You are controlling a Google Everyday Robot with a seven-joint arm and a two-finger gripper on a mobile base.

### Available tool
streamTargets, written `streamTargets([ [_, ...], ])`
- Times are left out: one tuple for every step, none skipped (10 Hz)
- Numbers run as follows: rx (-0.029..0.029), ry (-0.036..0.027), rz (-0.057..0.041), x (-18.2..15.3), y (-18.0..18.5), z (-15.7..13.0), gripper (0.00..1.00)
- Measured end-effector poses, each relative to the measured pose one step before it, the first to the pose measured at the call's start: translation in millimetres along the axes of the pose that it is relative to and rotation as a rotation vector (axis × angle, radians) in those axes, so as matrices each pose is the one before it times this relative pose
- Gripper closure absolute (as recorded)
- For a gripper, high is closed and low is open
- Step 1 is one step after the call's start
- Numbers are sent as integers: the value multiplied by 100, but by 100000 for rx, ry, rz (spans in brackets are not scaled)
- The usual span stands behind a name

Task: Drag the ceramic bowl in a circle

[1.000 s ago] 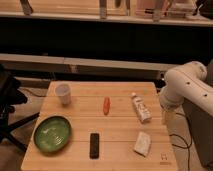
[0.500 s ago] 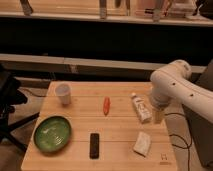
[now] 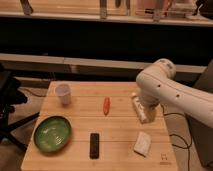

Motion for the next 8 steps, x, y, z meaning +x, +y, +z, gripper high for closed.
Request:
streamTargets([
  [520,26,-3444,-1708,-359,-200,20],
  [541,-38,-3311,-1439,-402,-180,20],
  [775,91,-5134,-1437,-482,-260,20],
  [370,303,-5663,-774,-284,-197,20],
  [88,106,-2131,-274,-90,-113,20],
  [95,24,-620,-217,-39,-90,20],
  [67,-72,-1824,-766,-315,-127,20],
  [112,-155,-1922,-843,-431,-86,20],
])
